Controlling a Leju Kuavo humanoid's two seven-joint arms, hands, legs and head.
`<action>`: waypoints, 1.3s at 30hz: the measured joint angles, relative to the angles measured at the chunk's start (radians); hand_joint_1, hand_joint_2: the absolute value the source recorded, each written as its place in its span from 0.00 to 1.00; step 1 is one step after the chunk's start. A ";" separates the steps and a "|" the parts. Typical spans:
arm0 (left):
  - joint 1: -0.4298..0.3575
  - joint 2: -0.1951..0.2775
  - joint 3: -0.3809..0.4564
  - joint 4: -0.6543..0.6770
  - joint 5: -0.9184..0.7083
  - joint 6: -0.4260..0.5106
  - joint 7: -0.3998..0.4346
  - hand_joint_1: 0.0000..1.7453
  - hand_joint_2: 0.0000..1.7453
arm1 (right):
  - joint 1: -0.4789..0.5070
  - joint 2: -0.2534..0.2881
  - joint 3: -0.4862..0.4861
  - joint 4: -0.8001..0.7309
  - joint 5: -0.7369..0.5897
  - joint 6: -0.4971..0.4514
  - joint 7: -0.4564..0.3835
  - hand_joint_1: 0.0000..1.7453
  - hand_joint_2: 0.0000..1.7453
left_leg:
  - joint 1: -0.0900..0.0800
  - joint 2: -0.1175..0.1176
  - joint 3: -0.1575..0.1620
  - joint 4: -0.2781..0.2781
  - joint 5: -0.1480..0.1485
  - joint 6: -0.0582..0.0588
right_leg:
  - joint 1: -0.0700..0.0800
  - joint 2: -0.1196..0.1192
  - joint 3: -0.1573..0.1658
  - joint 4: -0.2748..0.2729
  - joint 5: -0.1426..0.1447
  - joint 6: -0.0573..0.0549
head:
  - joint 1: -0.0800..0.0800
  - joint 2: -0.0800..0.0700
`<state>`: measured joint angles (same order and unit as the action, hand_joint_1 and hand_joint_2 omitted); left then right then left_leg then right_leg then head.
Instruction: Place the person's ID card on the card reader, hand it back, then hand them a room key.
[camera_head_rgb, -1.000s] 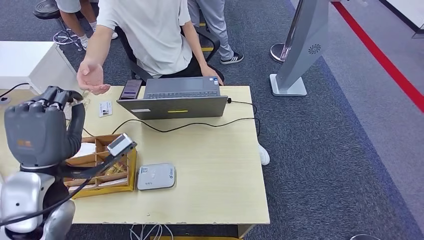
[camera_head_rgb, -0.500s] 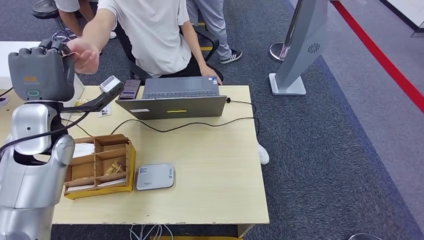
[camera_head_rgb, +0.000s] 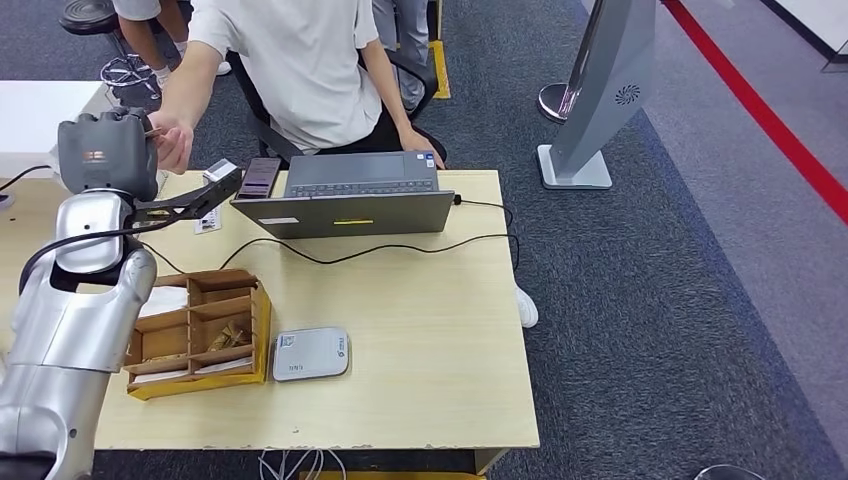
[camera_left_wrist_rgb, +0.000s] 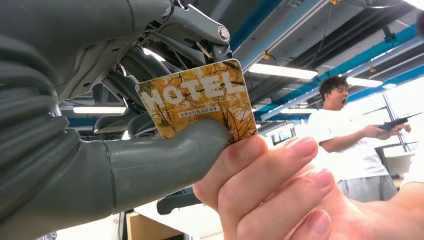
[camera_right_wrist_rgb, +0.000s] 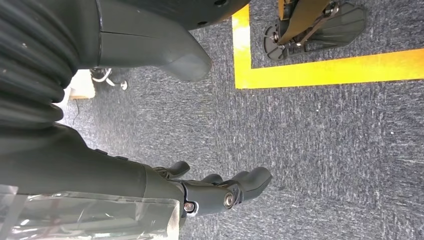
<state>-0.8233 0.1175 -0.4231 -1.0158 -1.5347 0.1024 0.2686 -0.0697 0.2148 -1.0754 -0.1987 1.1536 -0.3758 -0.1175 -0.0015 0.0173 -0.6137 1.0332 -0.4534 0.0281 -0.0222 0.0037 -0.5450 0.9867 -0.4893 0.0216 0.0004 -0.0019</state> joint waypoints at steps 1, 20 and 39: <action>-0.001 0.000 0.000 0.006 0.000 0.000 0.000 0.75 1.00 | 0.000 0.000 0.000 0.000 0.000 0.000 0.000 0.00 1.00 | 0.000 0.000 -0.001 0.000 0.000 0.000 | 0.000 0.000 -0.001 0.000 0.000 0.000 | 0.000 0.000; 0.201 -0.013 0.050 -0.335 0.008 0.034 -0.107 0.00 1.00 | 0.003 -0.001 -0.004 0.001 -0.037 -0.002 0.000 0.00 1.00 | 0.000 -0.001 -0.002 0.000 -0.001 0.001 | 0.000 -0.001 -0.001 0.000 -0.001 0.001 | 0.000 0.000; 0.468 0.021 0.099 -0.778 0.077 0.050 -0.152 0.00 1.00 | 0.007 -0.009 -0.038 0.000 -0.080 -0.006 0.009 0.00 1.00 | 0.000 -0.001 -0.001 -0.001 -0.002 0.000 | 0.000 -0.002 0.000 0.000 -0.001 0.001 | 0.000 0.000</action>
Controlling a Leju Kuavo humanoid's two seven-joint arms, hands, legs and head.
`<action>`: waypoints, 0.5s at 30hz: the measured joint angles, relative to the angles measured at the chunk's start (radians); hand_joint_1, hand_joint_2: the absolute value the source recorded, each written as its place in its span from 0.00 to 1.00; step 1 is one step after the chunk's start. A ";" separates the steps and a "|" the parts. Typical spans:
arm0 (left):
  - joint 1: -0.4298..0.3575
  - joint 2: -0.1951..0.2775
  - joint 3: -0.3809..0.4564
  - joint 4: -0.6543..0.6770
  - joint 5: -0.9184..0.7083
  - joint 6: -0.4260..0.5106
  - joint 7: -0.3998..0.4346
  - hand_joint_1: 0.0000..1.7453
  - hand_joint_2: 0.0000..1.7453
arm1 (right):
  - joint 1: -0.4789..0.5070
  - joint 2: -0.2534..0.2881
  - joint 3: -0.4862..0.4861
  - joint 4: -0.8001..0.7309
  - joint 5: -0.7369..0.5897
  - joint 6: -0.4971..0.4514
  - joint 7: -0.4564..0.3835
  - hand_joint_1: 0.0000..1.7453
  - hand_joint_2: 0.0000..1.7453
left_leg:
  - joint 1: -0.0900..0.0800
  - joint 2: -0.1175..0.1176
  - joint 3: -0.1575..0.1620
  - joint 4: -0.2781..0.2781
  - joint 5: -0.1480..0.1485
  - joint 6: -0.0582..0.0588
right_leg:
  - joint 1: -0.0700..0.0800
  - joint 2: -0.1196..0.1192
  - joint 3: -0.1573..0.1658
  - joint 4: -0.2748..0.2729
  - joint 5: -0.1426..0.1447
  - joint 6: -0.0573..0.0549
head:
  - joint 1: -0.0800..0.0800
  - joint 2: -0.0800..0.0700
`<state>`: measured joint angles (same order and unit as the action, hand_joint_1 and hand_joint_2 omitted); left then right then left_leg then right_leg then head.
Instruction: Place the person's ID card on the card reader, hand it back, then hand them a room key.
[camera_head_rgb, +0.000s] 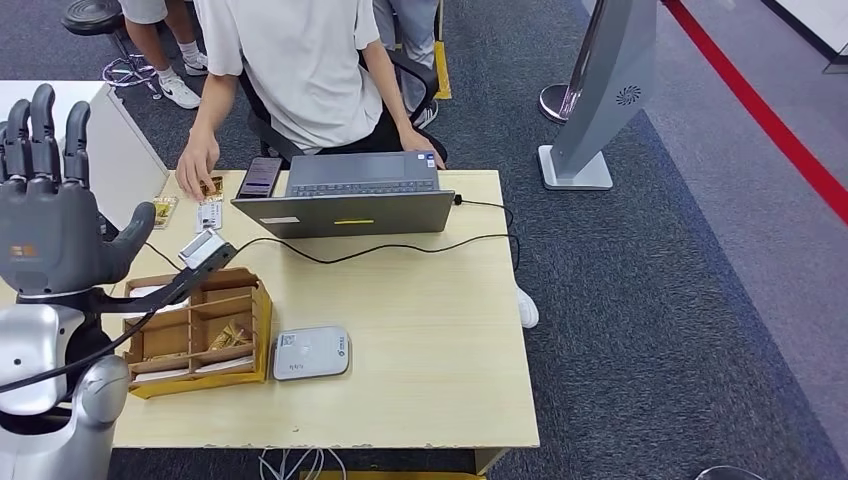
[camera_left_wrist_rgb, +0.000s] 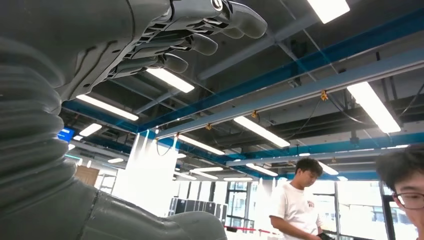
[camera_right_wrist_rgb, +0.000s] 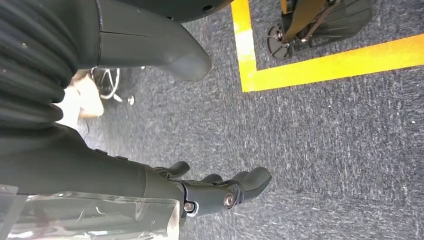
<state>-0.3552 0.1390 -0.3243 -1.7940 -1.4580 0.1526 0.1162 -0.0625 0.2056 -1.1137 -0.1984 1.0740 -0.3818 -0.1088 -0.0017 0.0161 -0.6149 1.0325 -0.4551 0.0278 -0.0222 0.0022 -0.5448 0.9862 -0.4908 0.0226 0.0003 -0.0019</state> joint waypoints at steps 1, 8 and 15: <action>0.025 0.010 0.007 -0.020 0.007 0.012 0.000 0.00 1.00 | 0.000 0.000 -0.005 0.000 -0.009 0.000 0.000 0.00 1.00 | 0.000 0.001 0.000 0.000 0.000 0.000 | 0.000 0.001 0.000 0.000 0.000 0.000 | 0.000 0.000; 0.373 0.101 0.308 -0.167 0.314 0.198 -0.091 0.00 1.00 | 0.011 0.002 -0.040 0.000 -0.031 0.003 0.011 0.00 1.00 | 0.001 0.006 0.003 -0.001 -0.004 -0.004 | 0.000 0.006 0.000 0.001 -0.005 -0.004 | 0.000 0.000; 0.449 0.038 0.944 -0.022 0.953 0.070 -0.509 0.00 1.00 | 0.014 0.001 -0.043 0.000 0.007 0.017 0.036 0.00 1.00 | 0.004 0.005 0.005 -0.002 -0.007 -0.008 | 0.003 0.006 0.000 0.001 -0.009 -0.007 | 0.000 0.000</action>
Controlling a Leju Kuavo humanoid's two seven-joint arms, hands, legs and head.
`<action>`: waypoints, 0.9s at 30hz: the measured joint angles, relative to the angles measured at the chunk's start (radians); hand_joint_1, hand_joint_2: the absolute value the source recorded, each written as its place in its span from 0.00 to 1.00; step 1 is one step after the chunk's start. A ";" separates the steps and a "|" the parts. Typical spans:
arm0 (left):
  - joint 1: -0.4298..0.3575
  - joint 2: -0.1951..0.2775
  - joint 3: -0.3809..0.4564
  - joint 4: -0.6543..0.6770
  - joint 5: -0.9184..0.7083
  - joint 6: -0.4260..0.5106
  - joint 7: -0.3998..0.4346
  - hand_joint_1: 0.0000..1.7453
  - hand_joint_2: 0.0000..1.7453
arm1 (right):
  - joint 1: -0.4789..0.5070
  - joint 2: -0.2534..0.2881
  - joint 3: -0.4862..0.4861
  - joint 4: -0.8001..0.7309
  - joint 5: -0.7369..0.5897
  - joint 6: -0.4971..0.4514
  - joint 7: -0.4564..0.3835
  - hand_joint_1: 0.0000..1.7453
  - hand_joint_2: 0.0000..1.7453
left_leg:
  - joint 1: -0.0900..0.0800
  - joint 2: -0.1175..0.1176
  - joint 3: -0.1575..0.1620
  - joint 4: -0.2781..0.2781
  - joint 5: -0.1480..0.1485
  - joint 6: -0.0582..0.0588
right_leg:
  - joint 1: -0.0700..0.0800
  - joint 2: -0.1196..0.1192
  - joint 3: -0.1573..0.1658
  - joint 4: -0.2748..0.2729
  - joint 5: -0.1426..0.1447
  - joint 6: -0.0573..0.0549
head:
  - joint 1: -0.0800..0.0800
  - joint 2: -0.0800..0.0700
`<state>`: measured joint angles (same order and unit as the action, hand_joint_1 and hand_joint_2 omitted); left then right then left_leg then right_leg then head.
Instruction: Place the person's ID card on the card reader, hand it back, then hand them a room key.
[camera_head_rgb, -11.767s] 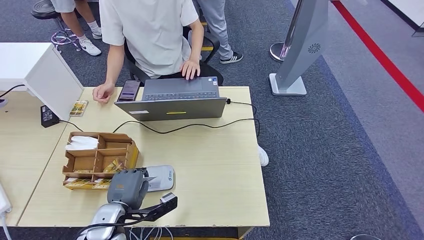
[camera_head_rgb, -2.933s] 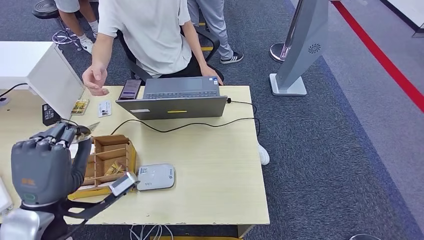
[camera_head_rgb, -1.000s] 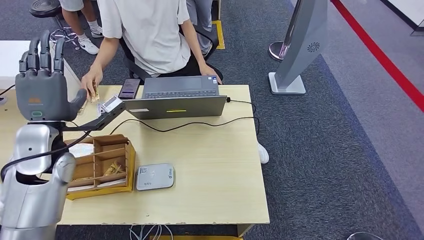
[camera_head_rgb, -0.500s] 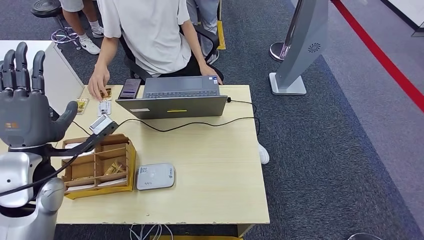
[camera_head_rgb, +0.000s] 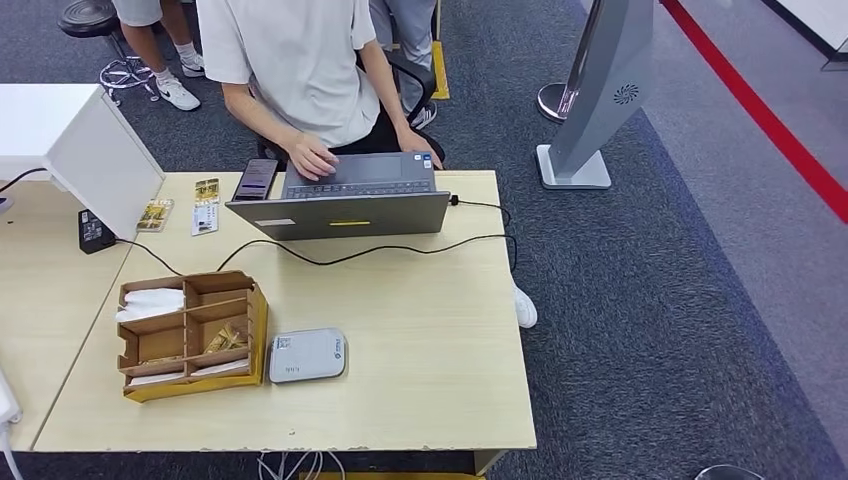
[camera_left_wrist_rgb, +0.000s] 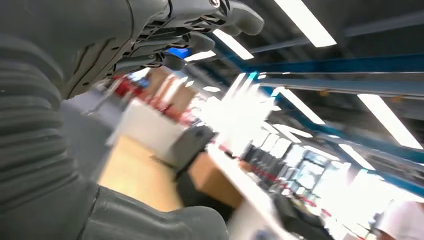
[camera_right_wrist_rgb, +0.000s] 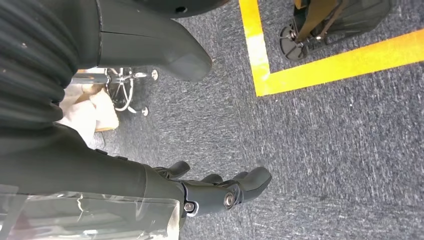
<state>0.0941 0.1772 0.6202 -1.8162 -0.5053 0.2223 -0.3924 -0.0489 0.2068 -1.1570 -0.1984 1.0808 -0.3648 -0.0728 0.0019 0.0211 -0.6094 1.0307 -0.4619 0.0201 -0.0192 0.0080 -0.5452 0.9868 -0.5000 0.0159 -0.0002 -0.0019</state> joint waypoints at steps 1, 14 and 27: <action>-0.006 -0.009 0.071 0.034 0.021 -0.019 -0.026 0.00 1.00 | 0.000 0.000 0.000 0.000 0.001 0.001 0.001 0.00 1.00 | 0.000 0.000 0.000 0.000 0.000 0.000 | 0.000 0.000 0.000 0.000 0.000 0.000 | -0.001 0.000; -0.041 -0.080 0.349 0.151 0.008 -0.044 -0.042 0.00 1.00 | -0.003 0.000 0.000 0.000 0.002 0.001 0.002 0.00 1.00 | 0.000 -0.004 0.000 0.000 0.000 0.000 | 0.000 -0.005 0.003 0.000 0.000 0.000 | -0.001 0.000; -0.140 -0.034 0.642 0.740 0.587 -0.179 -0.057 0.00 1.00 | -0.002 0.000 0.000 0.000 0.019 -0.017 -0.002 0.00 1.00 | 0.000 -0.006 0.003 0.000 -0.001 -0.001 | 0.000 -0.007 0.006 0.000 -0.003 -0.002 | -0.002 0.000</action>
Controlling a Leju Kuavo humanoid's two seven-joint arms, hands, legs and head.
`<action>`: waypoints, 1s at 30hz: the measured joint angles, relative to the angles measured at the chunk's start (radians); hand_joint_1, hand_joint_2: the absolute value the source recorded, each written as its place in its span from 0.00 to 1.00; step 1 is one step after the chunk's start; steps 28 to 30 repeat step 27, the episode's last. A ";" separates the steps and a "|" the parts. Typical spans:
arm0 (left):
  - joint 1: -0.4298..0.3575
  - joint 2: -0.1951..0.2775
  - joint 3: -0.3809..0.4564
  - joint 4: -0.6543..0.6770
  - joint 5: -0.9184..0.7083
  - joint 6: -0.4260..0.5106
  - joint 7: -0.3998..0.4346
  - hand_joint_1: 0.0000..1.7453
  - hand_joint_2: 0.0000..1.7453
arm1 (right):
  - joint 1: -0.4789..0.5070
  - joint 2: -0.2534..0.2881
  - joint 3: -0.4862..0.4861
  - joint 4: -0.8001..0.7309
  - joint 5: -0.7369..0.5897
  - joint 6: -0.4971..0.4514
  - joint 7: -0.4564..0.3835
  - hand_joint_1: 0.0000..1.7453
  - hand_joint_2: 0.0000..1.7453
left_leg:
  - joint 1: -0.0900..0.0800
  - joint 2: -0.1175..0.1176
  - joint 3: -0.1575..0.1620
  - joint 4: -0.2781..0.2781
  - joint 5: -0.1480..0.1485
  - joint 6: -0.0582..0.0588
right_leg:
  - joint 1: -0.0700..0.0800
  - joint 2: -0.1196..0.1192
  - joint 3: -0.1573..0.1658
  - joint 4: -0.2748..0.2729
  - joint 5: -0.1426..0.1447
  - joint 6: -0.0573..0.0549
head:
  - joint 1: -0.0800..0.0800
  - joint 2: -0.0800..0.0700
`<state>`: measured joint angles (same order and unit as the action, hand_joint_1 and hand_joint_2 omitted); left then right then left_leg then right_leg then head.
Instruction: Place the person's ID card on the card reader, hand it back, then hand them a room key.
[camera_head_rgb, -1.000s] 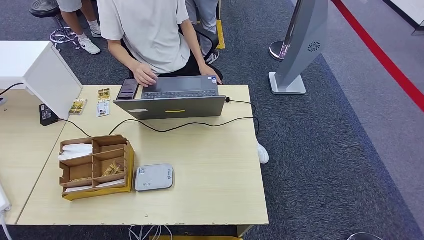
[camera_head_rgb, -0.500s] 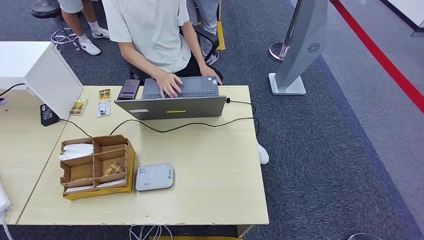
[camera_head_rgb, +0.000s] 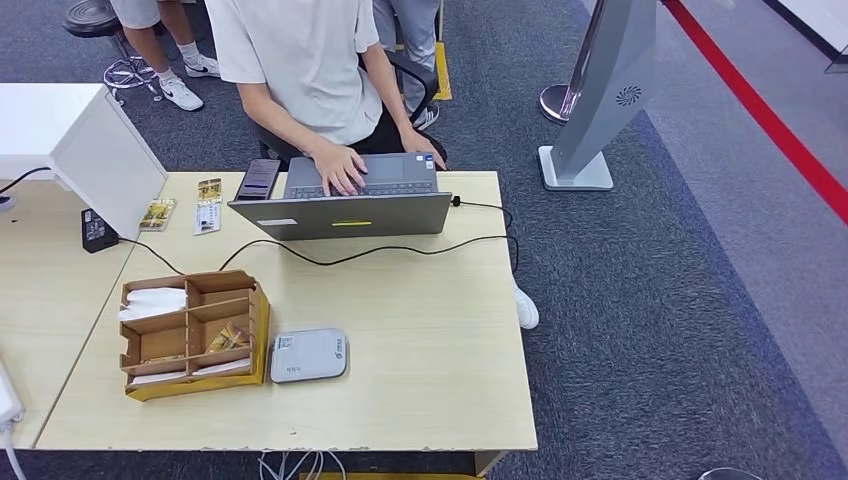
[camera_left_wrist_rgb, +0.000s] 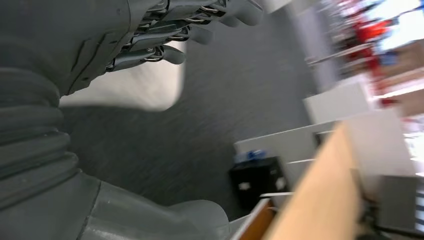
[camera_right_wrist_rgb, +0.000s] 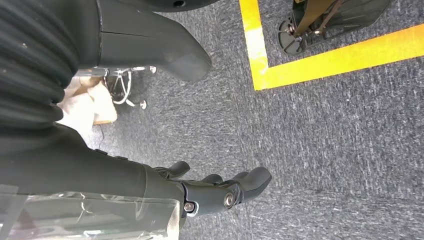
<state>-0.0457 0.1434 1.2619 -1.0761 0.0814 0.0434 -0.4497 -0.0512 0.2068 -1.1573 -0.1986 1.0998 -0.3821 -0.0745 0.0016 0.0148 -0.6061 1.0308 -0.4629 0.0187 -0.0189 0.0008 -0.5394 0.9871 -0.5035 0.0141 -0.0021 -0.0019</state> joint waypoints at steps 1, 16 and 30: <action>-0.007 -0.003 0.028 0.069 0.049 -0.016 0.012 0.00 1.00 | 0.000 0.000 0.000 0.000 0.001 -0.002 0.002 0.00 1.00 | 0.000 -0.001 0.000 0.000 0.000 0.000 | 0.000 -0.001 0.001 0.000 0.000 0.000 | 0.000 0.000; -0.011 -0.324 -0.171 0.766 -0.540 0.062 0.616 0.00 1.00 | 0.001 0.003 0.024 -0.001 0.108 -0.016 0.080 0.00 1.00 | -0.008 0.001 0.002 0.004 -0.004 0.014 | -0.008 -0.001 0.002 -0.004 0.003 0.013 | 0.008 0.000; 0.034 -0.318 -0.742 0.823 -0.908 0.071 0.537 0.00 1.00 | 0.017 -0.008 0.124 -0.020 0.033 0.029 0.057 0.00 1.00 | -0.007 0.001 0.002 0.003 -0.004 0.014 | -0.007 -0.001 0.002 -0.003 0.002 0.012 | 0.007 0.000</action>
